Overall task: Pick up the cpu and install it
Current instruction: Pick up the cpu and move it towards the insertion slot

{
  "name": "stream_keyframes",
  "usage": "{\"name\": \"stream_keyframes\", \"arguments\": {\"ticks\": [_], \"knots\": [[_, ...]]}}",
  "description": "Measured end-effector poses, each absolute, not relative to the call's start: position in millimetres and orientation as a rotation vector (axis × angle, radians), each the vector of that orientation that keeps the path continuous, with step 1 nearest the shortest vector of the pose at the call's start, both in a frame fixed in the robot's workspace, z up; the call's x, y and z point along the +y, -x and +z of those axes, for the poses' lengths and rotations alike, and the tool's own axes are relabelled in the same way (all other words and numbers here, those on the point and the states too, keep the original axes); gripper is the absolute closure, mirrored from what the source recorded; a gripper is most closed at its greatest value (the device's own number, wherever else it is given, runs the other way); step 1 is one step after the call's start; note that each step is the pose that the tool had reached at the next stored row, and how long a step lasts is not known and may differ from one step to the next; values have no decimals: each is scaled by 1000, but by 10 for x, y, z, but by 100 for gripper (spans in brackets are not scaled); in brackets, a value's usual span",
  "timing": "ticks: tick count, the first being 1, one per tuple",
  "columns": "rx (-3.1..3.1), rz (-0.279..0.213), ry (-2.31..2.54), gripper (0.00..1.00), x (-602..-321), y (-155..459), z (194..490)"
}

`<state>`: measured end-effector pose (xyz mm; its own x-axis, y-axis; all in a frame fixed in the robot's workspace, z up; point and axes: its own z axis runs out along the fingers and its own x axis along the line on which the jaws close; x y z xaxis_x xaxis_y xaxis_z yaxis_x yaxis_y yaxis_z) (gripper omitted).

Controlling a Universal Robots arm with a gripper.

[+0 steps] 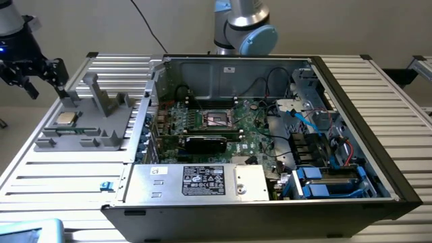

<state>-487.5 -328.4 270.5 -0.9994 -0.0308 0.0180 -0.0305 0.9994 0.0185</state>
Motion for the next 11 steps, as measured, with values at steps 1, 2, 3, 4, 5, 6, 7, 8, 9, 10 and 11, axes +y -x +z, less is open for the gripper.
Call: {"name": "stream_keyframes", "arguments": {"ticks": [1,2,3,4,5,6,7,8,9,10,11], "knots": [[-3123,-29,-48,28,-3283,4875,2687],[-3123,-29,-48,28,-3283,4875,2669],[-3123,-29,-48,28,-3284,4875,2652],[-3123,-29,-48,28,-3284,4875,2632],[-3123,-29,-48,28,-3284,4875,2614],[-3123,-29,-48,28,-3284,4875,2596],[-3123,-29,-48,28,-3284,4875,2579],[-3123,-29,-48,28,-3284,4875,2560],[-3123,-29,-48,28,-3284,4875,2542],[-3123,-29,-48,26,-3284,4875,2524],[-3123,-29,-48,26,-3284,4875,2504]]}}
